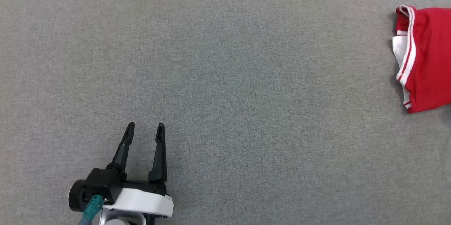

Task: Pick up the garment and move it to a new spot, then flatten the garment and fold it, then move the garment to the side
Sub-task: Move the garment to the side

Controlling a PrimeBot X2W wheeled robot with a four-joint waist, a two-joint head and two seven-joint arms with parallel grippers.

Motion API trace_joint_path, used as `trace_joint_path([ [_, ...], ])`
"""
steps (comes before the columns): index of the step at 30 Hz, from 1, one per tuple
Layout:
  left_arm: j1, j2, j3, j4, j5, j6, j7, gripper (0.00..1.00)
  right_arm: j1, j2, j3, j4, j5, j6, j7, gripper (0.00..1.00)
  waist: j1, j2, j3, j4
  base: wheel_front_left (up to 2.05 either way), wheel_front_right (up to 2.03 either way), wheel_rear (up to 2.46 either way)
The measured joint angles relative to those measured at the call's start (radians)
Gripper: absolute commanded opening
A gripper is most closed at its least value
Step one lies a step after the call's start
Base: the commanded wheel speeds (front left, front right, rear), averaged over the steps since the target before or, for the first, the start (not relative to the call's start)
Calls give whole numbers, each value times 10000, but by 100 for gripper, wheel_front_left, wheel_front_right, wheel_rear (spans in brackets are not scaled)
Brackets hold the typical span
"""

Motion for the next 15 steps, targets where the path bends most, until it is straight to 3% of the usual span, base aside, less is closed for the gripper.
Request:
trace_joint_path([
  [8,627,2,188,2,-261,61,0,100,1085,842,52,-907,-963,0,-2336,100,-1,0,-898,6,0,0,0],
  [15,1672,8,652,65,-596,136,0,100,3770,2752,-635,-1783,-2201,0,-4445,100,0,0,-2255,138,0,0,0],
])
